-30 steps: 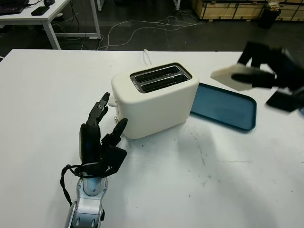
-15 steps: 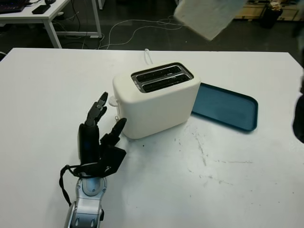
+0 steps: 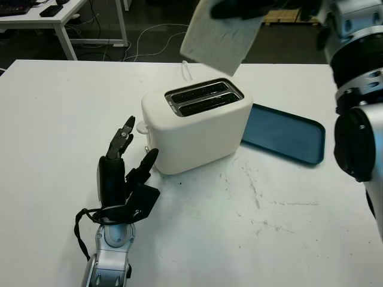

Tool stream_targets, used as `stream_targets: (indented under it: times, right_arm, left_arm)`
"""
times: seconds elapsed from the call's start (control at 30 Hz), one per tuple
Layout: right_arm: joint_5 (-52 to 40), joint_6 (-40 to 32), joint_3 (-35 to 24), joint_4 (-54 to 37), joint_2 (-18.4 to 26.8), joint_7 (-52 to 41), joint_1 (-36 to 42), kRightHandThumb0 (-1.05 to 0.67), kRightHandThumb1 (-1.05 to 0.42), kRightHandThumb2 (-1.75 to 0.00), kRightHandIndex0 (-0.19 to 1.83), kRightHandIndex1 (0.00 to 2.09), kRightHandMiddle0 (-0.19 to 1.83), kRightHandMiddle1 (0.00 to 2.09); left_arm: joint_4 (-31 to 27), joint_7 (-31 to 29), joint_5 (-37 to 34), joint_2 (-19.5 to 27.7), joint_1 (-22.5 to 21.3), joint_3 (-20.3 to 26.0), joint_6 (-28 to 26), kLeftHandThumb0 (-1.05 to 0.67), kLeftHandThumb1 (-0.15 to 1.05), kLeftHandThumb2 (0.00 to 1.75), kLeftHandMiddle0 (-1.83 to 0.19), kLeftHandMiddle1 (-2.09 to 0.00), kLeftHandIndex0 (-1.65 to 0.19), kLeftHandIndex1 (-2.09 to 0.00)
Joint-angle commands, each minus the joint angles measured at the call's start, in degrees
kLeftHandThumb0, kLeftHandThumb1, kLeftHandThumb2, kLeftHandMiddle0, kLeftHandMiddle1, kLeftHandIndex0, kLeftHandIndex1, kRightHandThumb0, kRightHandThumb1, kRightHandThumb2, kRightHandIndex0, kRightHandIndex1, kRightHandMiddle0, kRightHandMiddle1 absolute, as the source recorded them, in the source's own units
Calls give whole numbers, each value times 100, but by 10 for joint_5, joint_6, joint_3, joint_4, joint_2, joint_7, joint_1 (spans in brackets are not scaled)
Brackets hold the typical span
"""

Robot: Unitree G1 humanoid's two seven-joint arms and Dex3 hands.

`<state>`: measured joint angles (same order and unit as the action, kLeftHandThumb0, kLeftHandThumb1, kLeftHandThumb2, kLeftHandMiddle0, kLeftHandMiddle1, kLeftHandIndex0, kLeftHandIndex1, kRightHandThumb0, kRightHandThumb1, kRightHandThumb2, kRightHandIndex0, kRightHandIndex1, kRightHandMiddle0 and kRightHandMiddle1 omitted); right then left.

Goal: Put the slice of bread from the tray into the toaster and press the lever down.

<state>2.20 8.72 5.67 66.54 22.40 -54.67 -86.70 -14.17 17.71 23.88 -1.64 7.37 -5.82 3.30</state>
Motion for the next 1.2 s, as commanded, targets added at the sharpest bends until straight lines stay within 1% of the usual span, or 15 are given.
stream_targets:
  times: [0.0, 0.2, 0.3, 0.37, 0.5, 0.67, 0.77, 1.0, 1.17]
  right_arm:
    - [9, 35, 2, 6, -8, 1, 16, -50, -92, -23, 119, 175, 98, 175]
    - [39, 83, 11, 13, -19, 36, 35, -54, -92, -23, 118, 175, 102, 175]
    - [69, 109, 28, 11, -22, 73, 43, -56, -92, -24, 119, 175, 103, 175]
    - [78, 119, 32, 11, -25, 84, 46, -54, -92, -25, 119, 175, 104, 175]
    - [88, 124, 37, 11, -27, 96, 52, -50, -92, -26, 121, 175, 106, 175]
    - [101, 136, 44, 9, -28, 121, 61, -48, -92, -27, 121, 175, 106, 175]
    - [98, 142, 39, 11, -30, 123, 65, -46, -92, -28, 121, 175, 105, 175]
    - [98, 140, 39, 19, -33, 118, 68, -46, -92, -28, 120, 175, 103, 175]
    - [91, 141, 30, 30, -39, 112, 78, -47, -92, -24, 120, 175, 104, 175]
  left_arm:
    - [-12, 2, 5, -1, 6, 0, 0, -63, 92, 35, -36, -43, -43, 0]
    - [-9, 3, 2, -2, 2, 1, 2, -63, 92, 34, -38, -41, -44, 0]
    - [-3, 5, 3, 0, -1, 3, 6, -64, 92, 34, -39, -41, -45, -1]
    - [-1, 5, 1, 0, -2, 4, 9, -64, 92, 33, -40, -41, -45, -1]
    - [8, 9, 3, 1, -6, 4, 16, -65, 92, 33, -41, -41, -46, -1]
    - [2, 6, 4, -3, -5, 2, 2, -66, 92, 33, -41, -41, -46, -1]
    - [2, 8, 7, -2, -5, 2, 2, -67, 92, 33, -41, -41, -46, -1]
    - [3, 9, 8, -6, -5, 3, 2, -66, 92, 32, -42, -41, -47, -1]
    - [2, 8, 7, -8, -4, 3, -1, -66, 92, 33, -41, -40, -46, -1]
